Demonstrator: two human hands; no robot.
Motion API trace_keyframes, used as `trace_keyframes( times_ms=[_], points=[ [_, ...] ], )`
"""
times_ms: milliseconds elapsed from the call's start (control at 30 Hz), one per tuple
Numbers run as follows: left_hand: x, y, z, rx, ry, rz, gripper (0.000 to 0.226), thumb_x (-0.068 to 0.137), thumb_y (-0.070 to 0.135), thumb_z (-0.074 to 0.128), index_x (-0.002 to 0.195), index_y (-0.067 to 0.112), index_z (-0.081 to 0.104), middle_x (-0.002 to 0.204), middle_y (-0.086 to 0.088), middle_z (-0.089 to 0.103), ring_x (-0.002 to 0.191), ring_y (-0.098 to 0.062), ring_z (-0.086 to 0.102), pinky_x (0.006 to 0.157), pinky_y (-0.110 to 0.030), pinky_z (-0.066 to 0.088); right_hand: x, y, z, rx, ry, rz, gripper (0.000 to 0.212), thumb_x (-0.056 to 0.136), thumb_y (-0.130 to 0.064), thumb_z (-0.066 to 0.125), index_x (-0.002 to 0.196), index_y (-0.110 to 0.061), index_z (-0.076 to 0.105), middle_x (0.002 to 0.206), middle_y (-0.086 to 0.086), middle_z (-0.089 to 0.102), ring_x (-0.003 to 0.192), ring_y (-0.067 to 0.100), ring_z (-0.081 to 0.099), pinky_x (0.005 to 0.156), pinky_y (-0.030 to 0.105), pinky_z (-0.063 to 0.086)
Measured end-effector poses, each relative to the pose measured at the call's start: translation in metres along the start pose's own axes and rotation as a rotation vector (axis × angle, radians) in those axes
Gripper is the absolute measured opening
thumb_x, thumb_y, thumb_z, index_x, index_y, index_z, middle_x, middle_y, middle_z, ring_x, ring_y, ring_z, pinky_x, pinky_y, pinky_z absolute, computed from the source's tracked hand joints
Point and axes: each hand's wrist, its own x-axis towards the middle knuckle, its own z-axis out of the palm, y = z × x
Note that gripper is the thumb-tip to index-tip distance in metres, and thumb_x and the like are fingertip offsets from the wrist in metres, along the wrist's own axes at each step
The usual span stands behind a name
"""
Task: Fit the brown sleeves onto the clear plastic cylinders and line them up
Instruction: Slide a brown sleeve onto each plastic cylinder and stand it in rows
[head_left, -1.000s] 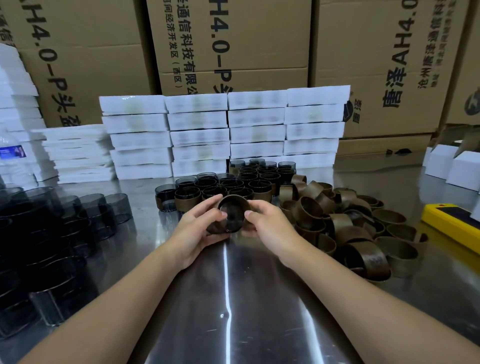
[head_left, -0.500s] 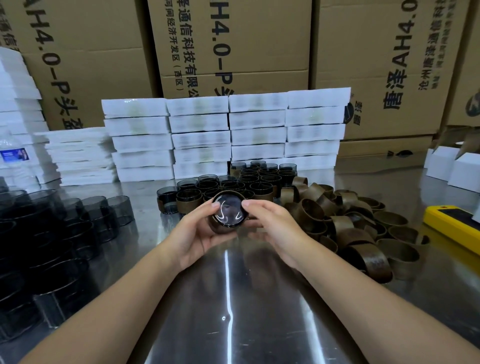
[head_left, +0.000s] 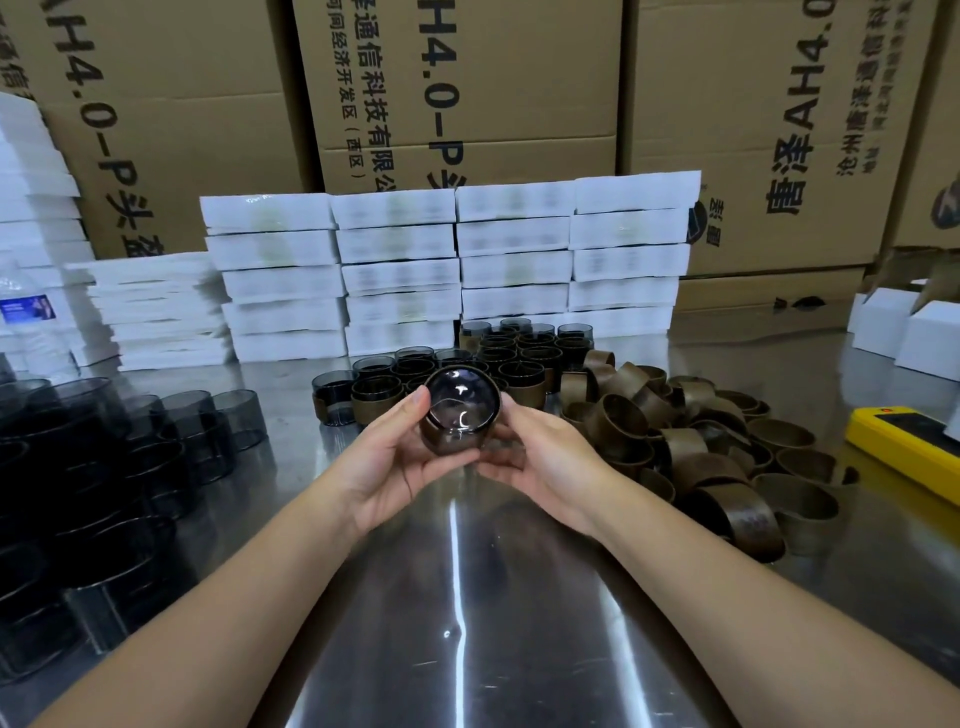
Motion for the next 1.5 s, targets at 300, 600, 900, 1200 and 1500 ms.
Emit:
trace_keyframes(
  times_ms=[300,600,900,1200,1500],
  points=[
    [-0.002,0.0,0.008,-0.021,0.014,0.002,0.108,0.04,0.038,0.098,0.131,0.002,0.053,0.119,-0.022,0.066,0.103,-0.034,0.068,0.07,-0.034,0.06,-0.001,-0.001,0.0,0.034,-0.022,-0.046,0.037,0.095,-0.04,0.048,0.1,-0.01,0.068,0.093,0.008,0.073,0.079,0.016,0.07,0.07,0.029,0.057],
    [-0.002,-0.002,0.011,-0.073,0.027,-0.027,0.105,0.035,0.034,0.099,0.124,0.0,0.056,0.118,-0.025,0.065,0.101,-0.037,0.068,0.066,-0.036,0.061,-0.005,-0.003,0.01,0.099,0.076,-0.017,0.035,0.101,-0.033,0.04,0.112,-0.01,0.063,0.11,0.015,0.068,0.091,0.022,0.063,0.078,0.031,0.051],
    [-0.001,-0.006,0.007,-0.076,0.105,-0.006,0.048,0.073,0.033,0.065,0.111,0.003,0.065,0.107,-0.021,0.071,0.093,-0.031,0.072,0.062,-0.031,0.06,-0.006,-0.002,0.012,0.076,0.138,0.01,0.032,0.1,-0.035,0.044,0.104,-0.012,0.066,0.103,0.013,0.07,0.087,0.022,0.063,0.083,0.035,0.052],
    [0.005,-0.006,-0.01,0.661,0.568,0.346,0.025,0.076,0.008,0.077,0.092,0.027,0.072,0.084,0.012,0.072,0.081,-0.003,0.066,0.072,-0.017,0.053,-0.002,0.001,0.003,-0.065,0.328,0.118,0.027,0.098,-0.037,0.046,0.094,-0.013,0.059,0.096,0.007,0.056,0.069,0.018,0.056,0.052,0.027,0.049],
    [-0.001,-0.013,-0.013,1.473,0.345,0.37,0.087,0.071,0.007,0.078,0.145,0.032,0.039,0.144,0.023,0.028,0.135,0.011,0.009,0.102,-0.003,0.012,-0.001,0.0,0.0,-0.101,0.325,0.151,0.016,0.096,-0.027,0.05,0.093,-0.014,0.059,0.091,0.005,0.053,0.063,0.016,0.053,0.049,0.024,0.046]
  ],
)
